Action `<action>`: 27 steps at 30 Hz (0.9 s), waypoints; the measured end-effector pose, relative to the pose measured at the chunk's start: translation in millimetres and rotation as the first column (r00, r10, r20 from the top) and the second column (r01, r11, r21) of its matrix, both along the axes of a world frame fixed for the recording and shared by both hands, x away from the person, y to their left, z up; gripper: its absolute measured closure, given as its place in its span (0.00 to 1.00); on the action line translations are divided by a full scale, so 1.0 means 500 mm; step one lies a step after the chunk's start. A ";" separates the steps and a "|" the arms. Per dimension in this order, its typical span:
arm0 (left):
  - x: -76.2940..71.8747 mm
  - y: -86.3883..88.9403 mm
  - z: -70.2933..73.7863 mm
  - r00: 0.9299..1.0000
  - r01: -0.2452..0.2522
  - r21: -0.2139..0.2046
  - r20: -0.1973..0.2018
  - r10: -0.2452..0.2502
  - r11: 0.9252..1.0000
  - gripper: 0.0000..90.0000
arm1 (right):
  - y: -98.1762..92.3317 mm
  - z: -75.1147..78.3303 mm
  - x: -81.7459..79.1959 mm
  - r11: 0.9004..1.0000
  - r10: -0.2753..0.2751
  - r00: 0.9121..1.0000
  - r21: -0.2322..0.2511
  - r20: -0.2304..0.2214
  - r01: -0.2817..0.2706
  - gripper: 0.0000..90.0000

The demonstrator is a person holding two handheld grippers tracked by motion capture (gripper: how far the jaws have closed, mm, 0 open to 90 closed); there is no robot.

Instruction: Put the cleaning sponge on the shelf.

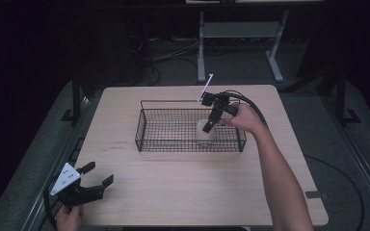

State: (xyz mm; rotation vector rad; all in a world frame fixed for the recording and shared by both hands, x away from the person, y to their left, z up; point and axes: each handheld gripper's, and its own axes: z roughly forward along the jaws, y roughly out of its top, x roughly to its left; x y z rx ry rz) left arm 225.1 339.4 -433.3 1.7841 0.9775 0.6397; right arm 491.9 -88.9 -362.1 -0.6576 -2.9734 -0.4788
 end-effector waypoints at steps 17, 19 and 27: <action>-0.003 -0.003 0.000 1.000 0.006 0.003 -0.002 -0.006 1.000 0.16 | -0.023 0.060 -0.040 0.999 0.008 0.999 0.045 0.050 -0.010 0.21; -0.003 -0.002 0.000 1.000 0.004 0.002 -0.001 -0.004 1.000 0.16 | -0.026 0.065 -0.045 0.999 0.013 0.999 0.043 0.052 -0.015 0.21; -0.004 -0.002 0.000 1.000 0.002 -0.001 0.000 -0.002 1.000 0.16 | -0.035 0.072 -0.062 0.998 0.029 0.998 0.059 0.052 -0.032 0.21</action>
